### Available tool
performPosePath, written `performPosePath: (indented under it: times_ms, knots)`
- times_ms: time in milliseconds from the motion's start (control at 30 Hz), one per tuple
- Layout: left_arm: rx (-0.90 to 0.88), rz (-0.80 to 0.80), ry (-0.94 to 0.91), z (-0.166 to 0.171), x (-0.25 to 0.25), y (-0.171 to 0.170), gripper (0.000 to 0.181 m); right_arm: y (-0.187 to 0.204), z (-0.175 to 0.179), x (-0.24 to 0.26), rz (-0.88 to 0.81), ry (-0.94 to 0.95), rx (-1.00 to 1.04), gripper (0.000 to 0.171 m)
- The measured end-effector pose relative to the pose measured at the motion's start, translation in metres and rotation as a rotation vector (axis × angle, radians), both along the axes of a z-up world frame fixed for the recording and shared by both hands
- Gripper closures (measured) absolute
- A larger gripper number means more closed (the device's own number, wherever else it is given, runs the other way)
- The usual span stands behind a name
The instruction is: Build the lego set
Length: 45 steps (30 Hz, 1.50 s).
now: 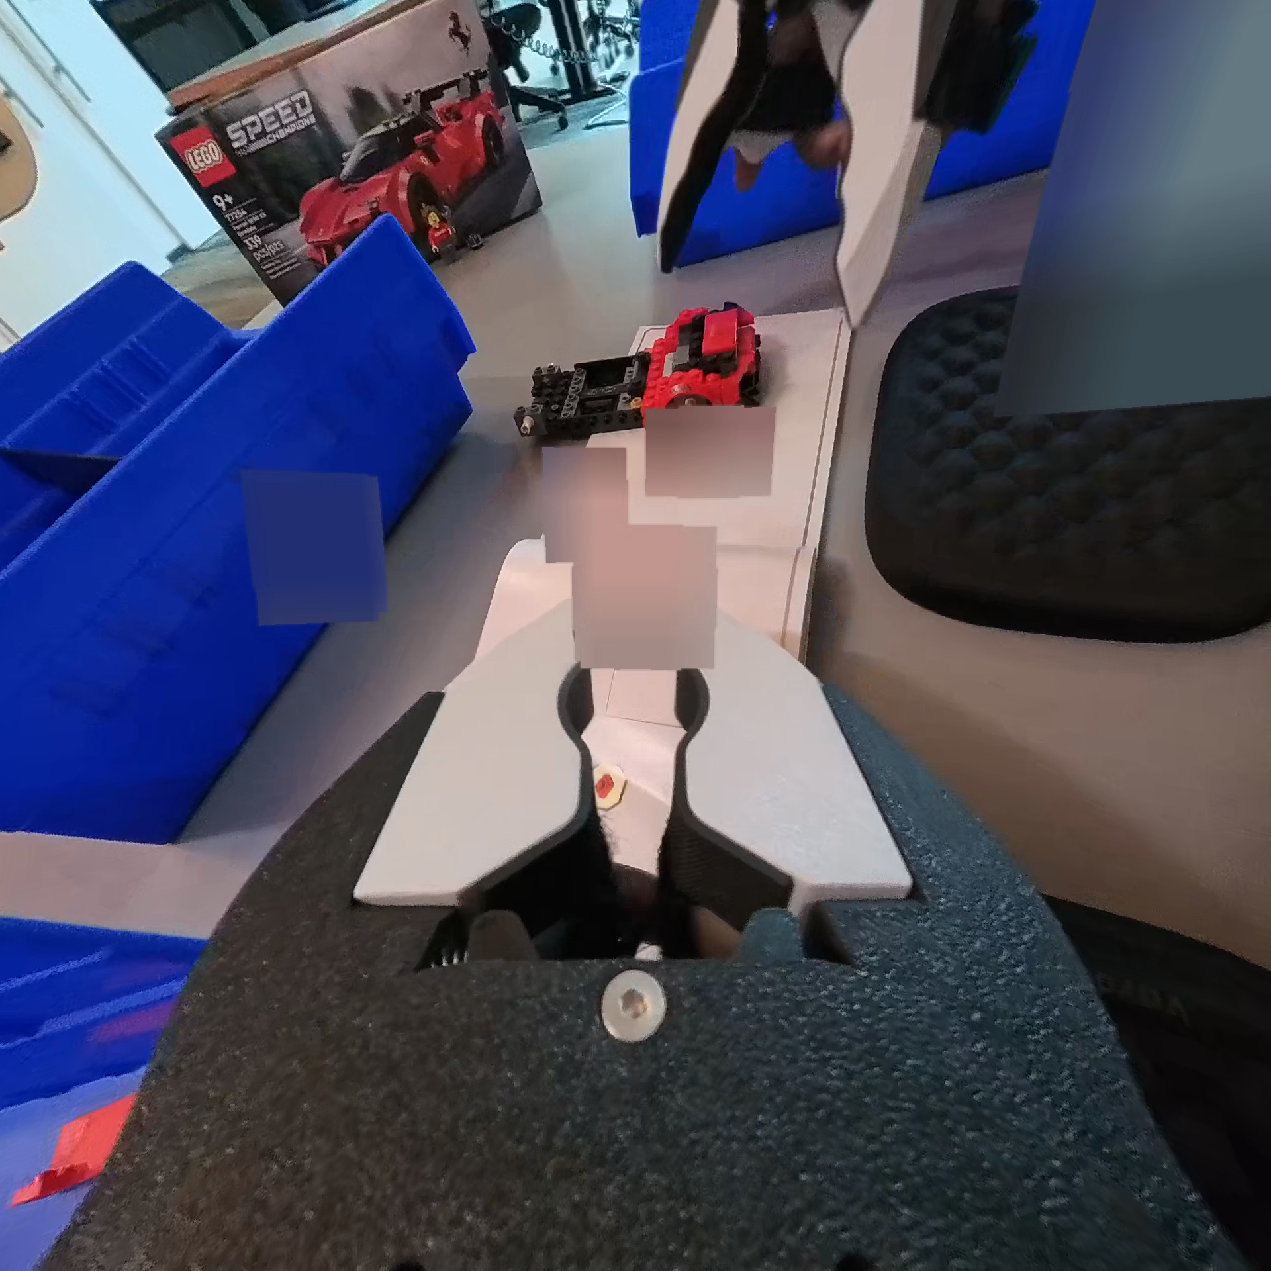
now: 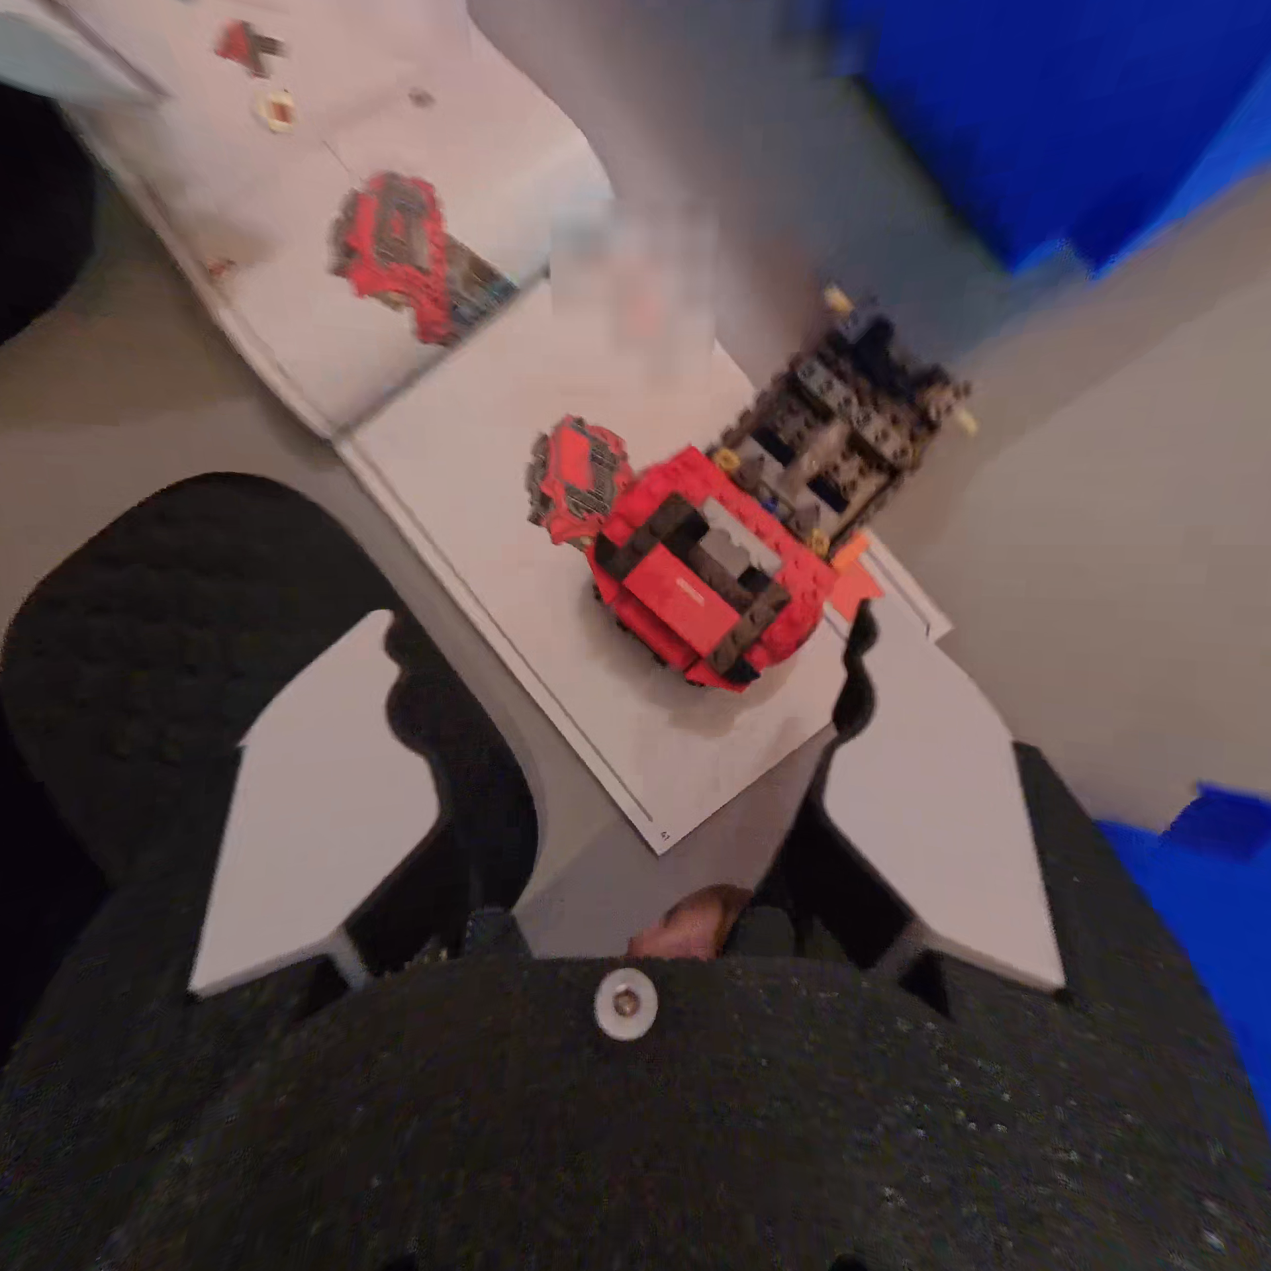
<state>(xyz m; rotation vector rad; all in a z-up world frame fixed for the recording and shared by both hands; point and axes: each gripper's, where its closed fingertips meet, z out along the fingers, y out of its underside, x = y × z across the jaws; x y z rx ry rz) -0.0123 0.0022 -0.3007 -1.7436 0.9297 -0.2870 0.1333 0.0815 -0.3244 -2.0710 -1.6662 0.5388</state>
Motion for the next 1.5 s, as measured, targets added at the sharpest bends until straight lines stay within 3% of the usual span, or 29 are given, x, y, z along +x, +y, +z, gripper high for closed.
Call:
performPosePath:
  times_ms: [67, 167, 267, 433, 533, 567, 900, 1233, 1400, 1500]
  knots:
    - [0.005, -0.003, 0.013, 0.0, 0.002, 0.0, 0.161, 0.007, -0.018, -0.001, -0.139, 0.031, -0.018, 0.042]
    - [0.02, 0.002, 0.034, 0.0, 0.003, 0.0, 0.161, 0.018, -0.022, -0.007, -0.36, 0.146, 0.035, 0.058]
    - [0.035, 0.007, 0.05, -0.001, 0.002, 0.0, 0.161, 0.018, -0.023, -0.008, -0.482, 0.148, 0.087, 0.061]
    - [0.016, -0.022, 0.06, -0.007, 0.008, -0.002, 0.16, 0.018, -0.037, -0.014, -0.52, 0.007, 0.132, 0.06]
    - [0.027, -0.021, 0.106, -0.011, 0.009, -0.004, 0.16, 0.025, -0.032, -0.008, -0.568, 0.016, 0.166, 0.09]
    - [0.035, -0.022, 0.12, -0.012, 0.008, -0.004, 0.161, 0.027, -0.033, -0.005, -0.576, 0.018, 0.172, 0.091]
    - [0.011, -0.016, 0.101, -0.015, 0.005, -0.005, 0.161, 0.08, -0.027, 0.046, -0.75, -0.036, 0.209, 0.091]
    - [0.012, -0.02, 0.11, -0.018, 0.006, -0.003, 0.162, 0.139, -0.024, 0.041, -0.756, -0.08, 0.235, 0.091]
    - [0.016, -0.02, 0.119, -0.019, 0.005, -0.003, 0.162, 0.149, -0.02, 0.036, -0.76, -0.065, 0.261, 0.089]
    - [0.027, -0.022, 0.123, -0.018, 0.005, -0.003, 0.162, 0.136, 0.004, 0.029, -0.76, 0.074, 0.283, 0.082]
